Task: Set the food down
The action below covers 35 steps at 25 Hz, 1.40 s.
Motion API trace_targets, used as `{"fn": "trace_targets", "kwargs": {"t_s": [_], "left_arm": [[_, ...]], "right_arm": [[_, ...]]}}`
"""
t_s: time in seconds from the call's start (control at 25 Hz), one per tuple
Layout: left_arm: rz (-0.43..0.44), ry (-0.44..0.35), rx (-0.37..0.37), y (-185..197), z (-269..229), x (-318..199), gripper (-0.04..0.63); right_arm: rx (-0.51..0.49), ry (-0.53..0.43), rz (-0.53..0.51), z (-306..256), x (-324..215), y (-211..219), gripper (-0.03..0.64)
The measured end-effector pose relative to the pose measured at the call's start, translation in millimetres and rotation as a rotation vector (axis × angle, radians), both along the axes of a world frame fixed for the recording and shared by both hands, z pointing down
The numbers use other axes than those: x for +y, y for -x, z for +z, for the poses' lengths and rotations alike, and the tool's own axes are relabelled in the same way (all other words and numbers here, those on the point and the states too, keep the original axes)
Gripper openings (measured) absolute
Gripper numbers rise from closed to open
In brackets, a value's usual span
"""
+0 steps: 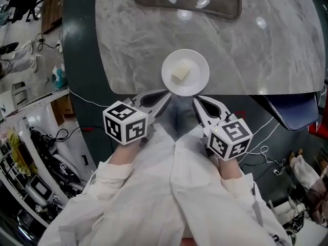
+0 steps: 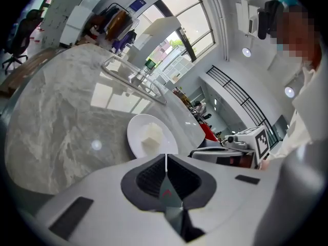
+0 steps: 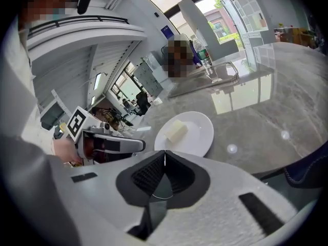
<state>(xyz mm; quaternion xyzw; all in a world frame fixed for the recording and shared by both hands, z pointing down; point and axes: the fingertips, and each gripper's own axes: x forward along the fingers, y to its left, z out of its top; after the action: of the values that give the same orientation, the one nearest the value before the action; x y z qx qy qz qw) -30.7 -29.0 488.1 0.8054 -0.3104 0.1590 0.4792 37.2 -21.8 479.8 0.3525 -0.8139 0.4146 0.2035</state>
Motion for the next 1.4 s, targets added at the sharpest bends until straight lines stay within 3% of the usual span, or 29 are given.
{"fn": "trace_targets", "kwargs": {"t_s": [0.36, 0.56, 1.04, 1.12, 1.16, 1.2, 1.32, 1.4], "left_arm": [[-0.010, 0.052, 0.046, -2, 13, 9, 0.023], [0.035, 0.085, 0.048, -8, 20, 15, 0.023], [0.004, 0.056, -0.148, 11, 37, 5, 0.025], [-0.003, 0.055, -0.160, 13, 38, 4, 0.026], [-0.009, 0.059, -0.162, 14, 39, 3, 0.026], [-0.016, 0.066, -0.163, 15, 40, 3, 0.028], [-0.039, 0.091, -0.156, 17, 42, 2, 0.130], [-0.058, 0.099, -0.142, 19, 42, -1, 0.131]], "right_arm": [[0.009, 0.058, 0.016, 21, 10, -2, 0.003], [0.005, 0.060, 0.018, 27, 10, 1, 0.003], [0.063, 0.049, 0.130, 33, -10, -21, 0.006], [0.052, 0.053, 0.142, 32, -13, -22, 0.027], [0.047, 0.058, 0.142, 32, -13, -21, 0.082], [0.046, 0.063, 0.142, 33, -13, -22, 0.095], [0.065, 0.073, 0.153, 35, -14, -25, 0.094], [0.077, 0.084, 0.161, 39, -14, -28, 0.094]]}}
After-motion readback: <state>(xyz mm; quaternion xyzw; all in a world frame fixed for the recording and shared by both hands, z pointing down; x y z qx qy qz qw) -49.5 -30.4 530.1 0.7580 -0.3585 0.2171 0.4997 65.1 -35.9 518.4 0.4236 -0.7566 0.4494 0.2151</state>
